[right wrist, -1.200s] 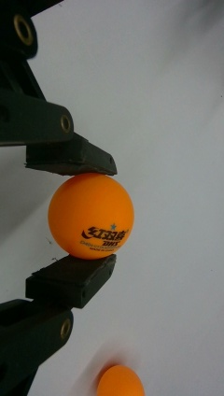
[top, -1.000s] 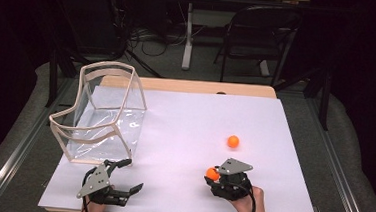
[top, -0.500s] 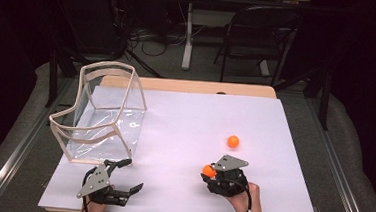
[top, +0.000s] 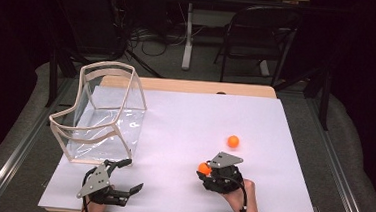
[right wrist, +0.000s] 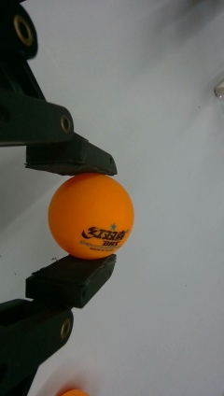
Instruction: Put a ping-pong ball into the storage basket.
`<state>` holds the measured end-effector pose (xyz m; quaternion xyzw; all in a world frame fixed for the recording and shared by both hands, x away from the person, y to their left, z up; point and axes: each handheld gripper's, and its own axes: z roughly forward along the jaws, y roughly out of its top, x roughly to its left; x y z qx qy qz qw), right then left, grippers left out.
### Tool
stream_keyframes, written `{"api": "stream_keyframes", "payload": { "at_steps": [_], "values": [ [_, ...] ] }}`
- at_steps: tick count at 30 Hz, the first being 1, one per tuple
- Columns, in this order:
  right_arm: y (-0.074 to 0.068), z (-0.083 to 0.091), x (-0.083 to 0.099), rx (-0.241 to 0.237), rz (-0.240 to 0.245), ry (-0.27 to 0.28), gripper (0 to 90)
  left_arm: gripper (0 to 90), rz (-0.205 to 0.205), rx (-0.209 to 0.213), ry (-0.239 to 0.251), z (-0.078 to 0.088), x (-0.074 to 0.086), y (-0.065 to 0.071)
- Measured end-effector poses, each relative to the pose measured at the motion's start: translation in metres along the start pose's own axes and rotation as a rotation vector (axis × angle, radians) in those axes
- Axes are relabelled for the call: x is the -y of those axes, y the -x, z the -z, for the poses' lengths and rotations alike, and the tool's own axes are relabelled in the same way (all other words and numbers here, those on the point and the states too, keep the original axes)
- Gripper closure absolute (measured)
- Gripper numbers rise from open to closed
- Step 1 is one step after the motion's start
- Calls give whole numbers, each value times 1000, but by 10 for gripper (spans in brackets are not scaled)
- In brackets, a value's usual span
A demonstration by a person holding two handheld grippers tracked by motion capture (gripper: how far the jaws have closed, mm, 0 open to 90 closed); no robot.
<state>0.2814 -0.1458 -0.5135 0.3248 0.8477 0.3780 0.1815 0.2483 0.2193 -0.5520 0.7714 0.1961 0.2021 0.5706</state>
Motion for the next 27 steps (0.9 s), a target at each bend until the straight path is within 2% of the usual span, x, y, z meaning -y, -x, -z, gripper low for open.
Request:
{"api": "stream_keyframes", "payload": {
  "at_steps": [18,27],
  "values": [
    [-1,-11,-6,-21,1,-9,505,156,0,1,2,0,0,0],
    [-2,-17,-15,-31,4,6,506,156,-5,1,3,0,-1,2]
  ]
}}
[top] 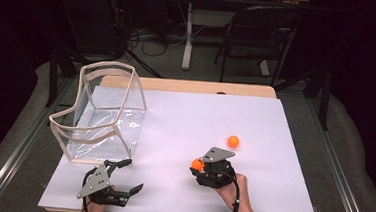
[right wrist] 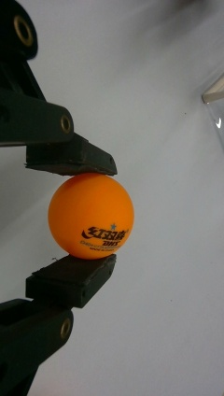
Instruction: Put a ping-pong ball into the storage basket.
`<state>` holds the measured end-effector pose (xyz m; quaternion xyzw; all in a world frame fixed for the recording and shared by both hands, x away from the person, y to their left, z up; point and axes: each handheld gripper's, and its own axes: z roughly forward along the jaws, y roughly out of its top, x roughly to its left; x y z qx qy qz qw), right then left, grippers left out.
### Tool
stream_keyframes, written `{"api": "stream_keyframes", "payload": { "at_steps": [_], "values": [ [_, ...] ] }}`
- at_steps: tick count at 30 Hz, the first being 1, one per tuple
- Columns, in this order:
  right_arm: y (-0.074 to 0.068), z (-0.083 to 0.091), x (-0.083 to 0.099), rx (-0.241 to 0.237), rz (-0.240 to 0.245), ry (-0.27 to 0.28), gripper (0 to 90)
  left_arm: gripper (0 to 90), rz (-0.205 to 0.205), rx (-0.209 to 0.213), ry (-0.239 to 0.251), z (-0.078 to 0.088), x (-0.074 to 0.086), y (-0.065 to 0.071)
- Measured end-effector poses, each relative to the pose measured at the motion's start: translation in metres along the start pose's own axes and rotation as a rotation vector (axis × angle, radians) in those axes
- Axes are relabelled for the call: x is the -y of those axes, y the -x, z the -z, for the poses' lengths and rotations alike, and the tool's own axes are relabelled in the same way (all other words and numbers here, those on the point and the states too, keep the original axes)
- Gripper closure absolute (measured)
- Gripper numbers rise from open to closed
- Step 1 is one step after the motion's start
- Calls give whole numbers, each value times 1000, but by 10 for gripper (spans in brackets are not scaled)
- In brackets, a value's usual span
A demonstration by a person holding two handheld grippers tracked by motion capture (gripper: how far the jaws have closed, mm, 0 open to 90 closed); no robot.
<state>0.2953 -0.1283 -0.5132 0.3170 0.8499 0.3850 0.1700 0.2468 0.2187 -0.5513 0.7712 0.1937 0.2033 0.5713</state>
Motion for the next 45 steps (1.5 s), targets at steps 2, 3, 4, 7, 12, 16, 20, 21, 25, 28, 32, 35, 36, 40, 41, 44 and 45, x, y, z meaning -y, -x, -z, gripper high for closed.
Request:
{"api": "stream_keyframes", "payload": {
  "at_steps": [2,3,4,7,12,16,20,21,25,28,32,35,36,40,41,44,45],
  "values": [
    [0,-1,-2,-4,-2,5,506,156,1,-1,2,0,0,-1],
    [0,-4,-5,-7,-4,7,506,156,5,-2,1,0,1,-1],
    [1,-5,-6,-7,-4,6,506,156,5,-3,1,0,1,-1],
    [2,-7,-11,-17,-7,18,506,156,1,2,1,-1,0,1],
    [3,-14,-16,-26,-7,13,506,156,-1,2,2,-1,0,1],
    [4,-19,-20,-33,-7,15,506,157,0,5,0,-1,0,1],
    [5,-25,-23,-39,-5,9,507,156,-2,5,2,0,0,1],
    [5,-27,-23,-40,-2,9,506,156,0,3,3,0,0,1],
    [4,-31,-26,-45,-2,13,507,156,0,5,1,-1,0,1],
    [5,-35,-29,-49,4,13,506,156,3,6,3,-1,0,1],
    [5,-37,-32,-52,-2,16,506,157,2,6,-1,-1,0,1],
    [5,-40,-35,-54,1,17,507,156,3,6,4,-1,1,0],
    [5,-41,-36,-55,1,19,507,156,5,5,3,-2,1,0],
    [5,-45,-39,-59,5,18,507,157,1,9,-1,-2,0,1],
    [5,-46,-41,-60,5,16,507,156,0,5,-3,-2,0,1],
    [5,-48,-45,-61,8,19,507,157,0,9,-2,-2,0,1],
    [6,-48,-46,-61,5,17,507,157,-1,7,-1,-2,0,1]
  ]
}}
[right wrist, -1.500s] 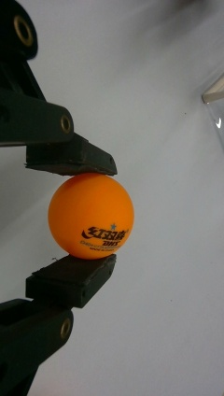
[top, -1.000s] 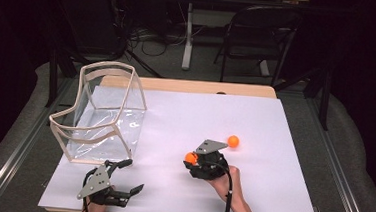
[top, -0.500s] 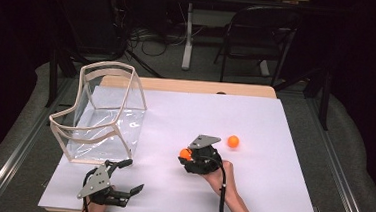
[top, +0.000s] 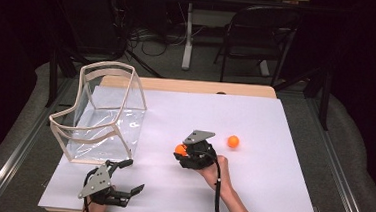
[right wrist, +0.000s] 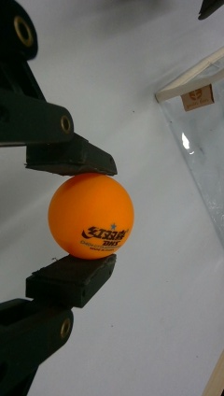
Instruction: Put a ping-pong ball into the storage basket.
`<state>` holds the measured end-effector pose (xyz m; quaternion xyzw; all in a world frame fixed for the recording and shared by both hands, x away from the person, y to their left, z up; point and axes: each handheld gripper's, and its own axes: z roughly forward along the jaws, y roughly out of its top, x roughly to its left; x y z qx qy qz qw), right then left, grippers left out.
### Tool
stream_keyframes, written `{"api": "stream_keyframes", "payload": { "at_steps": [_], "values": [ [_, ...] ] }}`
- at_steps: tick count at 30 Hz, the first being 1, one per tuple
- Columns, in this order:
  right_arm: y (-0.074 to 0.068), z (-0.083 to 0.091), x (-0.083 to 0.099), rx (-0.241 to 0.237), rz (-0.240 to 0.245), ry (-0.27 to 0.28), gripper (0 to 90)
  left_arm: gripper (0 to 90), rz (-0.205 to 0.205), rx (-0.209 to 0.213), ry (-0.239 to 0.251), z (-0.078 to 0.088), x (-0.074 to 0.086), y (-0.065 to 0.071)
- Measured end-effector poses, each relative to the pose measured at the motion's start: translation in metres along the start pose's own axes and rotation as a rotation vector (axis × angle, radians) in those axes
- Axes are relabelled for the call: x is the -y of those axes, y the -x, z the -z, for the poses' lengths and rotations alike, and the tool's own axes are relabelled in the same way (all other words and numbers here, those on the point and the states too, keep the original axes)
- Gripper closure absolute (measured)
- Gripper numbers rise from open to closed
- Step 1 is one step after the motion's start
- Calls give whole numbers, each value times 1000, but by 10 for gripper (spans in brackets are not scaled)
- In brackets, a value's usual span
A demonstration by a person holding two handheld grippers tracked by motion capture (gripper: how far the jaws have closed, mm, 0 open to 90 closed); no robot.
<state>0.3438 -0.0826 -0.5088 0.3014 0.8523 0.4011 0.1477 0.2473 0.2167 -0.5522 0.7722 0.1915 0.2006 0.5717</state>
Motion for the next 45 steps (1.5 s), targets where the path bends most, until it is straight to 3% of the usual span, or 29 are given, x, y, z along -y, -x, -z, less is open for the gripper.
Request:
{"api": "stream_keyframes", "payload": {
  "at_steps": [18,45],
  "values": [
    [3,-19,-23,-22,-2,5,507,156,1,3,1,-1,0,0],
    [-1,-31,-51,-45,-1,35,507,156,2,3,5,0,0,0]
  ]
}}
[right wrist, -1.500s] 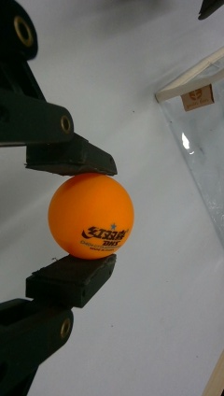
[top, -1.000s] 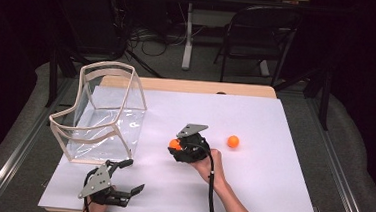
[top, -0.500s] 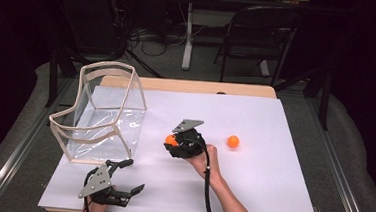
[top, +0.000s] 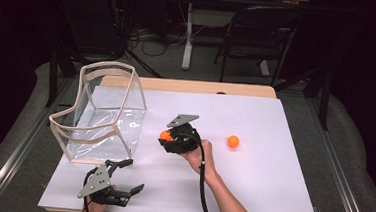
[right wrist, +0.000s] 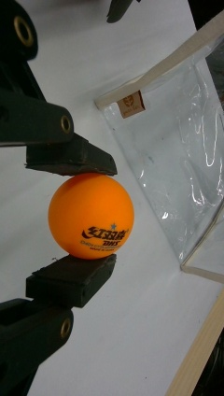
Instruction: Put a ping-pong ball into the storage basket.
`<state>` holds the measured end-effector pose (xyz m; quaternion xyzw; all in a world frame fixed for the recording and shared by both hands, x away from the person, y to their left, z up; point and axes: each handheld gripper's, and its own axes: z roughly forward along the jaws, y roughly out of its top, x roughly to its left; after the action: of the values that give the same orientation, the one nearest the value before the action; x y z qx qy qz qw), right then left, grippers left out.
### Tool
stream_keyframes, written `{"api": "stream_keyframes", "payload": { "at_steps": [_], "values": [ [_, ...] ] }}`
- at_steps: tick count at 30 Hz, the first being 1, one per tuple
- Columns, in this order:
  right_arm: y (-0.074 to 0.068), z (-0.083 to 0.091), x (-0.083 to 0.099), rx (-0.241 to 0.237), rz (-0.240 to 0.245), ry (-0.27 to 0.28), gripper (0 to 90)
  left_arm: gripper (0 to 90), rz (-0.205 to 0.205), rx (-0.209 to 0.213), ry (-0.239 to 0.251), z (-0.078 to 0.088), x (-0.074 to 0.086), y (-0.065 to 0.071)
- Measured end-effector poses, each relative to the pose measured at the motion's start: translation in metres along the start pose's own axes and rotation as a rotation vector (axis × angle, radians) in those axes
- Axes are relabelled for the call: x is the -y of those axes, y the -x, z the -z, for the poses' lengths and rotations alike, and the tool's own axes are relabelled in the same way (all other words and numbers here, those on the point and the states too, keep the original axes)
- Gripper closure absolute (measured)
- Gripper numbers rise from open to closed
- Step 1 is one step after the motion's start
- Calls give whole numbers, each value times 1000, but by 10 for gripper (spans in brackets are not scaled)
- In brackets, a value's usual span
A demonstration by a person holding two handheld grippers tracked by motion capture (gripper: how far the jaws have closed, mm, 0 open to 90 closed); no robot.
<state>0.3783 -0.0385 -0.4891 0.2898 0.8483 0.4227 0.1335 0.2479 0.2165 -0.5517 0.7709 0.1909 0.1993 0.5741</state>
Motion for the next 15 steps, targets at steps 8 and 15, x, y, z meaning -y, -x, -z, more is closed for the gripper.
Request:
{"api": "stream_keyframes", "payload": {
  "at_steps": [8,15],
  "values": [
    [-1,-4,-12,-7,-3,9,507,156,-1,-2,0,1,0,-1],
    [-4,-5,-24,-11,8,20,507,156,2,-3,2,2,0,-1]
  ]
}}
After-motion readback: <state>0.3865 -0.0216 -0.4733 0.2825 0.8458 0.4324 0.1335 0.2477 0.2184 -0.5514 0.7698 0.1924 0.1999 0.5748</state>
